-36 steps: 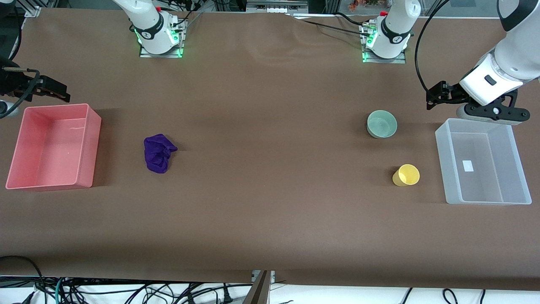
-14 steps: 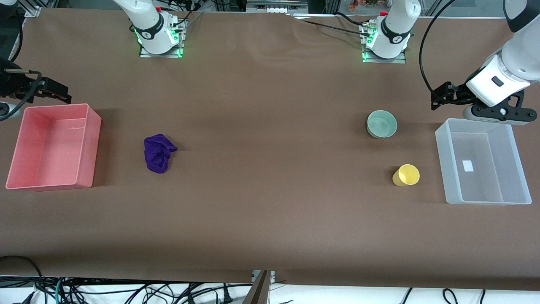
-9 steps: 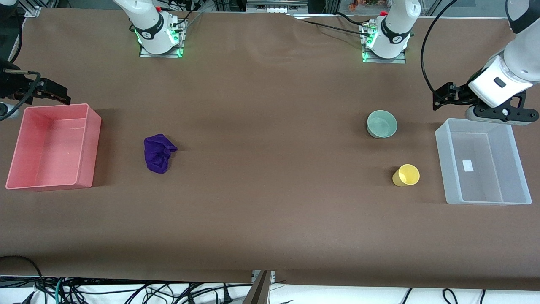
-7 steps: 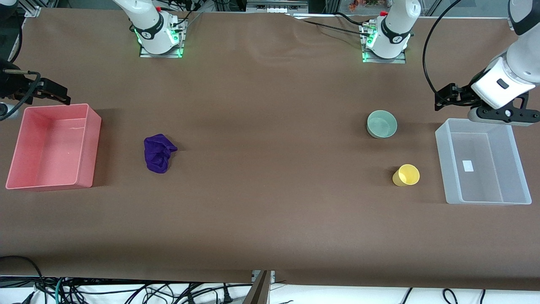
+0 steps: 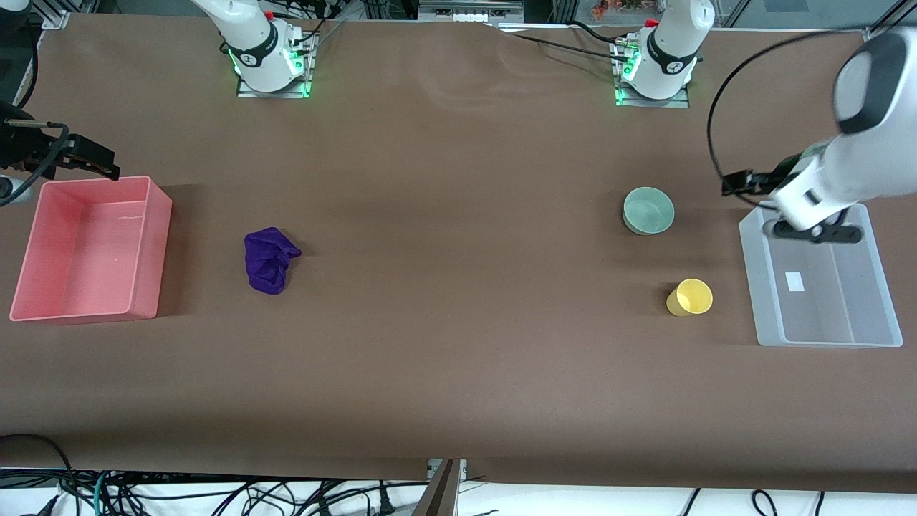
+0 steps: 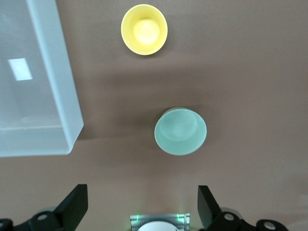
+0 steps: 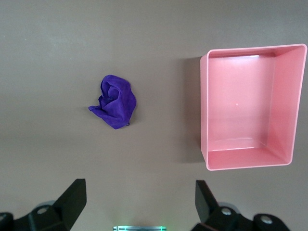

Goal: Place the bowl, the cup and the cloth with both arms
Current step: 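Grasp the green bowl with the left gripper while the right gripper reaches the cloth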

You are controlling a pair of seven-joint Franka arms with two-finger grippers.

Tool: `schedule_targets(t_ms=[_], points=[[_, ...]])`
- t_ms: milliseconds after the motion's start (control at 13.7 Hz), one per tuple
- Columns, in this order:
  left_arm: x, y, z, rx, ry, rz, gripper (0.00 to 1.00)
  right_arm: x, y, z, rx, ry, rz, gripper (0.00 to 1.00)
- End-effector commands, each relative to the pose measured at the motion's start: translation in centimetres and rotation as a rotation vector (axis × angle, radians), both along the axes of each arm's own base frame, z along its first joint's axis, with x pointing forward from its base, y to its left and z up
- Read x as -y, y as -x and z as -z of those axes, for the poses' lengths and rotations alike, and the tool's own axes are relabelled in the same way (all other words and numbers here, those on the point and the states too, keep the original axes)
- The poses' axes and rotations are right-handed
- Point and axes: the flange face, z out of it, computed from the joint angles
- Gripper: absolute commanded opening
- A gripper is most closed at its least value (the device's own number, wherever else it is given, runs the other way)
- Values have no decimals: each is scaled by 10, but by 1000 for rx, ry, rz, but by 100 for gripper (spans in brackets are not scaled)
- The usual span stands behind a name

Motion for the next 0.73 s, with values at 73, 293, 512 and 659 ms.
schedule_targets(t_ms=[73, 293, 512, 659], points=[[9, 50, 97, 53, 21, 28, 100, 0, -29, 30, 1, 8, -13, 100], [26, 93, 180, 53, 37, 129, 100, 5, -64, 110, -53, 14, -13, 100], [22, 99, 237, 24, 115, 318, 100, 2, -74, 150, -36, 13, -27, 100], [9, 97, 253, 36, 159, 416, 62, -6, -91, 212, -14, 13, -53, 100]])
